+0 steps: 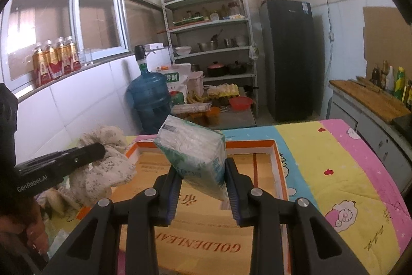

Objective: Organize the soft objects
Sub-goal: 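Carry the scrunchie and tissue pack over the orange-rimmed box with both tools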

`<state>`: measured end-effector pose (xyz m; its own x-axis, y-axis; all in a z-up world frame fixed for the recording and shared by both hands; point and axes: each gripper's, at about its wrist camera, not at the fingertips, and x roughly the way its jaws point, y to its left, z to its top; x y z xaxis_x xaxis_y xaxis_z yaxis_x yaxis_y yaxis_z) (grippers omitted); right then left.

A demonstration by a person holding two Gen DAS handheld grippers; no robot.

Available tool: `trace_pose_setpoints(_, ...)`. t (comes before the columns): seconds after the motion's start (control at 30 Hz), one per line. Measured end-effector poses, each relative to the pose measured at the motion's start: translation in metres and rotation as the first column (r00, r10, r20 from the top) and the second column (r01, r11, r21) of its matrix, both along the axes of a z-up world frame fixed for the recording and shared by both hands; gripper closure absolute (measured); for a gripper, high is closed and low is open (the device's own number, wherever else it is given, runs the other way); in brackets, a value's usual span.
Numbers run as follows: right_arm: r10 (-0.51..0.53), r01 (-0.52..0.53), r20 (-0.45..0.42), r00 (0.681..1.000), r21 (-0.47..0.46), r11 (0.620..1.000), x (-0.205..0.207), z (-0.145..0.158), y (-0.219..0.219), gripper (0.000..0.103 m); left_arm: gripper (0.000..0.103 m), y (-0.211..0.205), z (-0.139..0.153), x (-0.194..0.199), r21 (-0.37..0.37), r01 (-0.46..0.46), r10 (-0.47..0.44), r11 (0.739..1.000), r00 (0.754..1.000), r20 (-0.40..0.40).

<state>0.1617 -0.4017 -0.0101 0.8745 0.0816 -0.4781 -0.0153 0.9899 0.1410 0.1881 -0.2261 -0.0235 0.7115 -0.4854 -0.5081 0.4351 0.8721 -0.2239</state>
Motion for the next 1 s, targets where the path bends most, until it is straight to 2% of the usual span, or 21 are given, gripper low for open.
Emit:
trace_pose_setpoints(0.23,0.032,-0.031,-0.082,0.996,0.011,0.999,0.028,-0.019,-0.006,0.069,0.088,-0.025,-0.031,0.033,0.000,-0.010,0.010,1.000,0.993,-0.122)
trace_pose_setpoints(0.4,0.048,-0.043,-0.125,0.991,0.038,0.998,0.039,-0.031,-0.010,0.069,0.088,-0.032,-0.047,0.048,0.036,-0.034,0.039,0.999,0.988,-0.151)
trace_pose_setpoints(0.67,0.052,-0.044,-0.168,0.984,0.054,0.998,0.047,-0.043,-0.012,0.068,0.087,-0.034,-0.065,0.060,0.045,-0.041,0.050,0.998,0.977,-0.206)
trace_pose_setpoints(0.83,0.053,-0.043,-0.190,0.980,0.056,0.997,0.050,-0.048,-0.012,0.067,0.071,-0.034,-0.073,0.066,0.045,-0.051,0.060,0.998,0.968,-0.245)
trace_pose_setpoints(0.93,0.042,-0.034,-0.188,0.981,0.045,0.998,0.051,-0.048,-0.012,0.064,0.055,-0.032,-0.072,0.066,0.050,-0.065,0.075,0.997,0.969,-0.235)
trace_pose_setpoints(0.97,0.040,-0.032,-0.185,0.982,0.042,0.999,0.050,-0.048,-0.012,0.061,0.049,-0.031,-0.071,0.065,0.049,-0.068,0.077,0.996,0.970,-0.232)
trace_pose_setpoints(1.0,0.037,-0.031,-0.181,0.983,0.040,0.999,0.050,-0.047,-0.012,0.053,0.046,-0.031,-0.069,0.063,0.048,-0.074,0.083,0.996,0.971,-0.225)
